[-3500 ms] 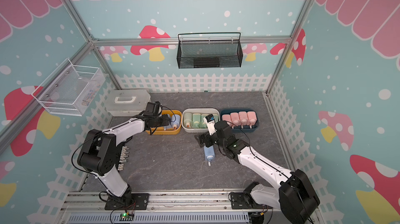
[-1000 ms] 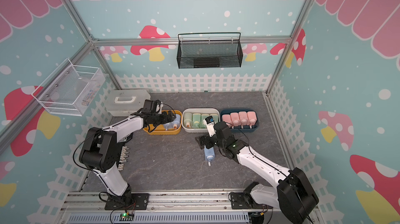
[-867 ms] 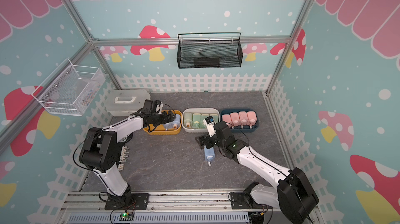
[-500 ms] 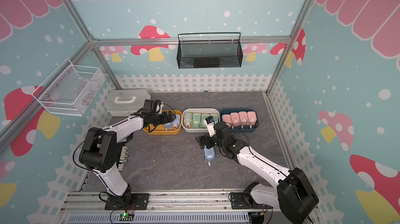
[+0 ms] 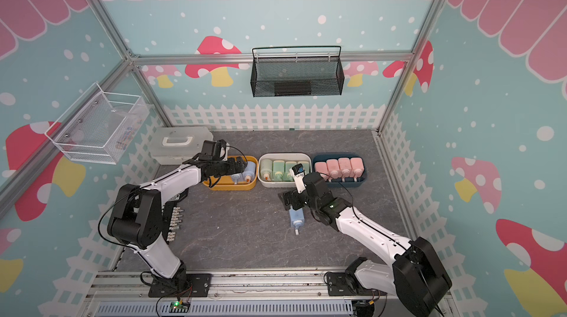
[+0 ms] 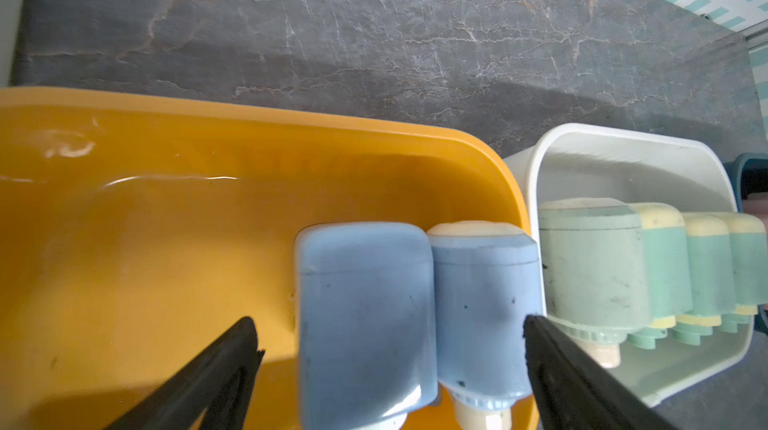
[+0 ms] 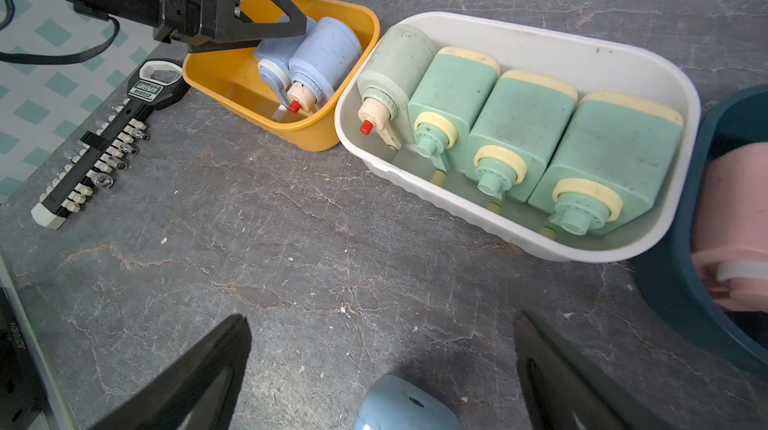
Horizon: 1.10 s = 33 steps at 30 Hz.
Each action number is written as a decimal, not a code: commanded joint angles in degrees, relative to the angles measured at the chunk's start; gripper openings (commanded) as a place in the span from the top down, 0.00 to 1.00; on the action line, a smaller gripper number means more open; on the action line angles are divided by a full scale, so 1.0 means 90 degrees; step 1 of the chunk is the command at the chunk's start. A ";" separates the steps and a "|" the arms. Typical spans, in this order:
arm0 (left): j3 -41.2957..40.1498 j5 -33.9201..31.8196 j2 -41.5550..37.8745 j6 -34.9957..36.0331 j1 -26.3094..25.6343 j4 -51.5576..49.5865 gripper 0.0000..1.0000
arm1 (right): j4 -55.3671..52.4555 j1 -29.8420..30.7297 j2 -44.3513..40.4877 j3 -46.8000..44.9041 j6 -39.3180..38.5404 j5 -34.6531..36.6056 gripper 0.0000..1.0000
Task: Place the pencil sharpeners by color into the storage box
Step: Place the pencil sharpener in the storage box, then pick up the pencil sharpener from the center of the board.
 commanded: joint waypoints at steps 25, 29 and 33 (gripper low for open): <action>-0.0869 -0.0835 -0.2032 -0.0434 -0.0406 0.0074 0.01 | -0.1016 0.0044 0.0022 0.0364 0.0107 0.0520 0.01; -0.1070 -0.1093 -0.2426 -0.0525 -0.0846 0.0116 0.01 | -0.1380 0.0044 0.0005 0.0370 0.0305 0.0531 0.01; -0.1223 -0.1294 -0.2745 -0.0717 -0.1494 0.0107 0.01 | -0.1780 0.0038 -0.0092 0.0303 0.0534 0.0586 0.01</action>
